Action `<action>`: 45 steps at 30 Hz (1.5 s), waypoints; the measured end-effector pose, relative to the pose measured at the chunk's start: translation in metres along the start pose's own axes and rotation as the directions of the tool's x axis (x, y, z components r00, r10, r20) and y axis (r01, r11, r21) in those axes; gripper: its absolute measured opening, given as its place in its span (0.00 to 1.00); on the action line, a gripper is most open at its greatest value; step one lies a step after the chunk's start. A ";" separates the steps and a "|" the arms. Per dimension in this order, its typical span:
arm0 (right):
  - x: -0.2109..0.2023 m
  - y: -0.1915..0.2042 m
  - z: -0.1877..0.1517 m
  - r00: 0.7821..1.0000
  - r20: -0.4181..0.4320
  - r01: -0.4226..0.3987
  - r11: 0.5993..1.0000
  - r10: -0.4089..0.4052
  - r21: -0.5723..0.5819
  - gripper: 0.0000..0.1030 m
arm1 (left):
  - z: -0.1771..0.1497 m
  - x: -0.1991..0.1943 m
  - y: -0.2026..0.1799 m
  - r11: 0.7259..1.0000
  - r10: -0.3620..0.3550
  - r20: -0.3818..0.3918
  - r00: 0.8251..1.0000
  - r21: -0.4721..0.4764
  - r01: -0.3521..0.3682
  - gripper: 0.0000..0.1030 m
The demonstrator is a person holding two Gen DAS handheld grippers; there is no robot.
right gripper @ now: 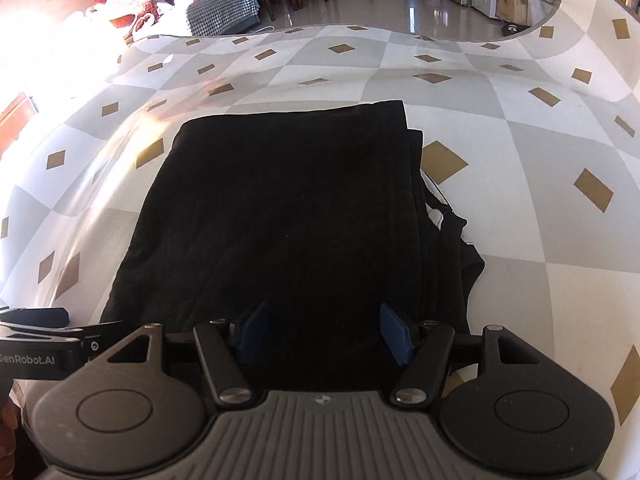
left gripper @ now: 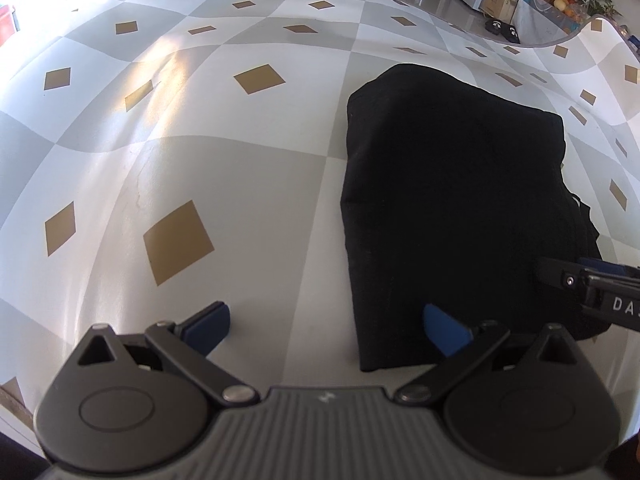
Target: Fold clothes
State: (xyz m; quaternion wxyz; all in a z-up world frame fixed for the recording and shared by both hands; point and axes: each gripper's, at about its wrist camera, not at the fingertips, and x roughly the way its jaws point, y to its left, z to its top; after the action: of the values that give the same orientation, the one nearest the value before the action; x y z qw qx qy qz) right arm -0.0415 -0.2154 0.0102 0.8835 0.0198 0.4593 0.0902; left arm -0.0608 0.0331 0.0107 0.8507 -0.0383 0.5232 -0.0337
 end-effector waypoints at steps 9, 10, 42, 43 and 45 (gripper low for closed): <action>0.002 0.003 0.001 1.000 -0.006 0.002 1.000 -0.002 0.008 0.67 | -0.016 -0.005 0.003 0.997 0.061 -0.028 0.998 0.058 -0.060 1.00; 0.002 0.003 0.001 1.000 -0.006 0.004 1.000 -0.004 0.006 0.67 | -0.018 -0.005 0.003 0.995 0.073 -0.031 0.997 0.067 -0.070 1.00; -0.007 0.029 -0.013 1.000 0.024 0.018 0.994 -0.015 -0.111 0.67 | 0.018 -0.049 0.017 0.989 0.024 0.160 0.987 -0.151 0.000 1.00; -0.007 0.030 -0.014 0.999 0.025 0.022 0.992 -0.020 -0.121 0.67 | 0.019 -0.052 0.017 0.988 0.027 0.167 0.986 -0.154 -0.001 1.00; -0.007 0.028 -0.015 1.000 0.022 0.019 0.993 -0.016 -0.113 0.67 | 0.022 -0.055 0.018 0.986 0.023 0.176 0.984 -0.166 0.007 1.00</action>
State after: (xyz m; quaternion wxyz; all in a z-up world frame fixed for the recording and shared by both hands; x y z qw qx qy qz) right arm -0.0617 -0.1901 0.0101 0.8887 -0.0334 0.4442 0.1082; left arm -0.0657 0.0566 0.0671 0.8878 -0.1098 0.4466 0.0170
